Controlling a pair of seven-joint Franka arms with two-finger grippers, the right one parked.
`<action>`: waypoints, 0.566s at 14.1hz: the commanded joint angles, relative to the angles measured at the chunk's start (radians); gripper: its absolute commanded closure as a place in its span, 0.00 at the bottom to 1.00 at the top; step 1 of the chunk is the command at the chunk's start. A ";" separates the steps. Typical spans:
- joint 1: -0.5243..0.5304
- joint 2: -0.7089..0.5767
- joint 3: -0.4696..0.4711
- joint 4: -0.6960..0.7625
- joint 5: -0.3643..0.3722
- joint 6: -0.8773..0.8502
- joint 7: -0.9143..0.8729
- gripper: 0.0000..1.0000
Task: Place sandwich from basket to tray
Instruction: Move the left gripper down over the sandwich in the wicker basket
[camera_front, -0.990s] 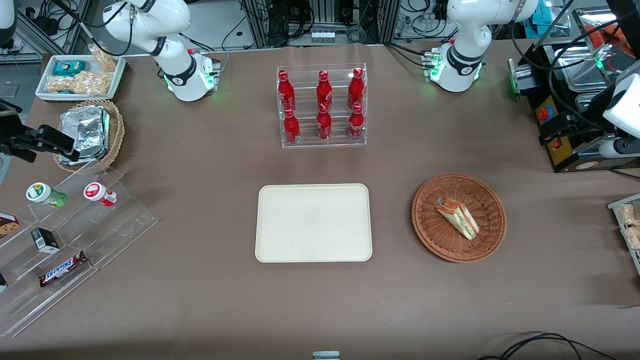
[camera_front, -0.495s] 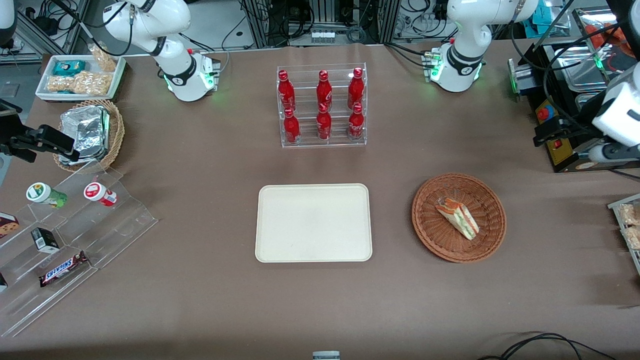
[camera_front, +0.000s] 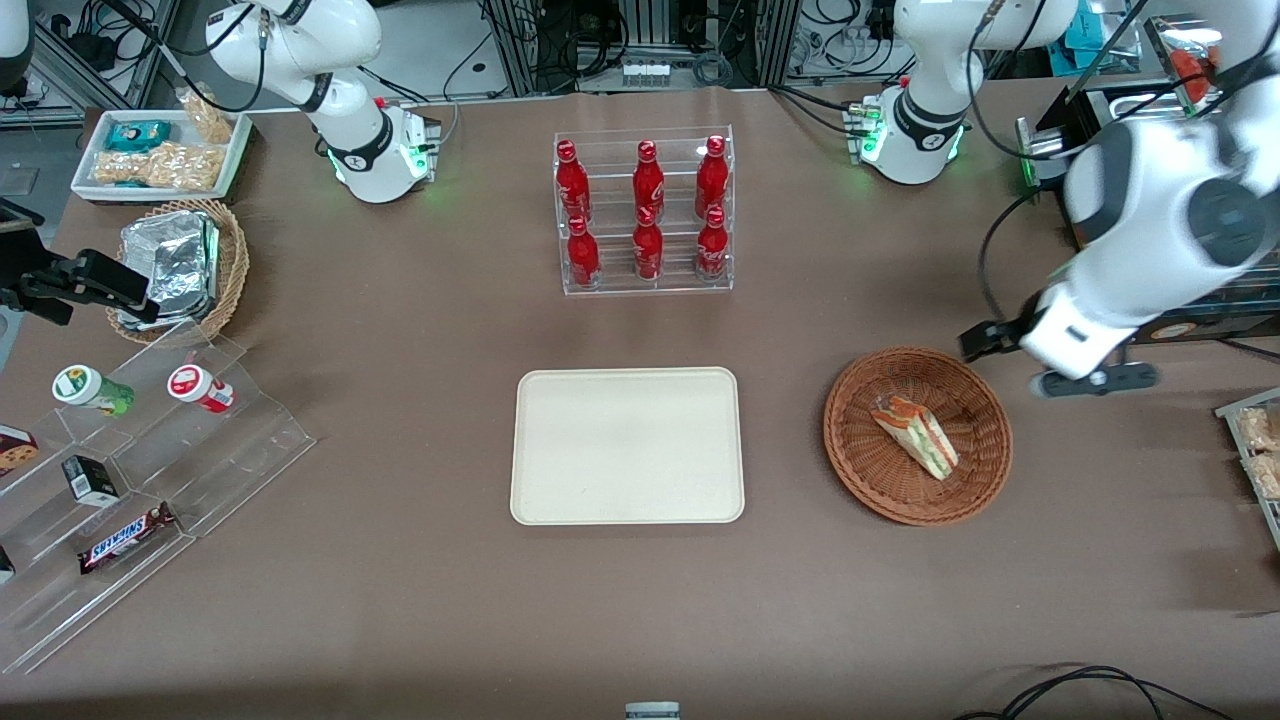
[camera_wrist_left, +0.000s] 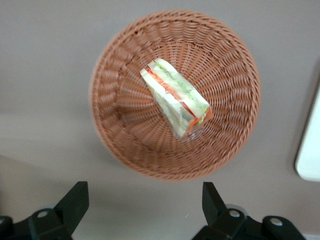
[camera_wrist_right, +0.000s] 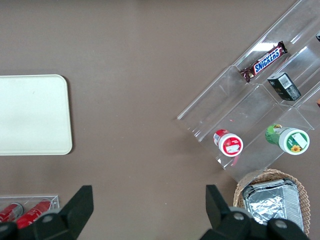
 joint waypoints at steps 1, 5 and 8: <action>-0.051 0.043 0.006 -0.065 0.016 0.149 -0.288 0.00; -0.080 0.158 0.006 -0.054 0.016 0.310 -0.731 0.00; -0.079 0.229 0.007 -0.011 0.015 0.342 -0.847 0.00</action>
